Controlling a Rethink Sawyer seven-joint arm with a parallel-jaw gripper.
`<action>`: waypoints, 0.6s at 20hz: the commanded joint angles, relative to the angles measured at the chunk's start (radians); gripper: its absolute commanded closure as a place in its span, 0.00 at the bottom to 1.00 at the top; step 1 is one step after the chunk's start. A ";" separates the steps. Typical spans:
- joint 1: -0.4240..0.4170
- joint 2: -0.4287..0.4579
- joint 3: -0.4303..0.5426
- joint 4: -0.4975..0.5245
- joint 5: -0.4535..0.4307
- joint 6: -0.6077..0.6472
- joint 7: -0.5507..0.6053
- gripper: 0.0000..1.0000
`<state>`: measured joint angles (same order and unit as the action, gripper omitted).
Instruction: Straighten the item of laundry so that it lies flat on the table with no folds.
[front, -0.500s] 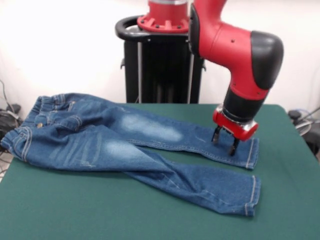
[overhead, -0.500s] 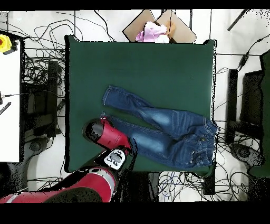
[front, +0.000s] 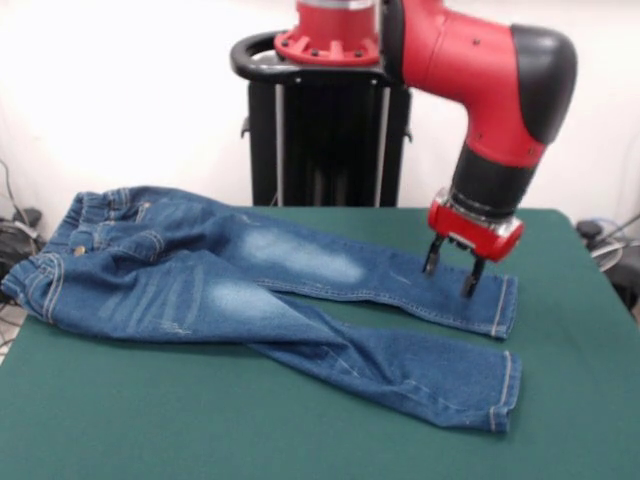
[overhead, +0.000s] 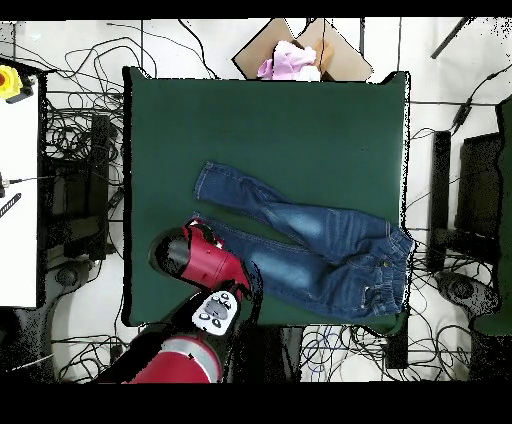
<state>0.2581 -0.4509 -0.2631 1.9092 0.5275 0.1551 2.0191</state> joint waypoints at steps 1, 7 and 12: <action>0.002 -0.108 0.027 -0.027 -0.031 0.190 0.140 0.00; -0.049 -0.093 0.062 -0.014 -0.071 0.138 0.101 0.00; -0.131 -0.070 0.123 0.022 -0.116 -0.008 0.089 0.00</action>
<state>0.2140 -0.5536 -0.2563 1.9094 0.4702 0.2369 2.0191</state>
